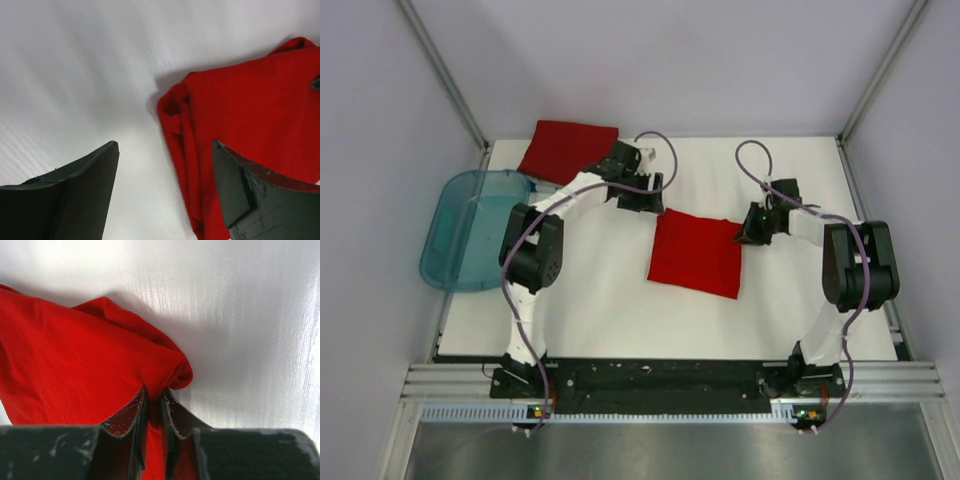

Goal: Fold and stack the t-shirts
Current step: Put the neatly folded tshirt into the corner of the board with the left arm

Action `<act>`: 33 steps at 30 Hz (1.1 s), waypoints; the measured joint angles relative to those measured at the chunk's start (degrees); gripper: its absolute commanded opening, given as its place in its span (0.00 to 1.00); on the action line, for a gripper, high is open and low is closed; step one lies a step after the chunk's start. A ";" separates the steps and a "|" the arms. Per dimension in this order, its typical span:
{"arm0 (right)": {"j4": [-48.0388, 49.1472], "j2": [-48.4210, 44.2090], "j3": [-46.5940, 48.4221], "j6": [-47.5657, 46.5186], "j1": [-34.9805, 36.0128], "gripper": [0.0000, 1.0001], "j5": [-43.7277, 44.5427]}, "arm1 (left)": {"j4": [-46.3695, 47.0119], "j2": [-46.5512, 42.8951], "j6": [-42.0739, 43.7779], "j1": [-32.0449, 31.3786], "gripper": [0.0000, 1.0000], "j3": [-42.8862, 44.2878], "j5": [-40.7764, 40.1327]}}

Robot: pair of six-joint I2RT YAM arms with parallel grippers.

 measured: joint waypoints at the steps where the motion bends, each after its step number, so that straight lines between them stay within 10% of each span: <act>1: 0.00 0.00 0.00 -0.04 0.00 0.13 0.00 | -0.17 0.22 0.26 -1.03 0.99 0.42 0.13; 8: -0.02 0.00 0.00 -0.50 0.00 0.13 -0.20 | -2.34 7.93 1.49 -6.21 0.95 9.35 0.55; 16: -0.04 -0.04 0.02 -1.75 0.00 0.14 -0.17 | -2.25 8.92 3.04 -5.05 0.58 7.13 -4.33; 26: -0.83 -0.04 0.70 -2.86 0.00 0.17 0.02 | -3.93 8.66 3.48 -4.72 0.64 6.25 1.29; 33: -1.05 -0.04 0.98 -3.02 0.00 0.29 0.07 | -4.46 10.43 2.25 -4.61 0.45 7.87 7.13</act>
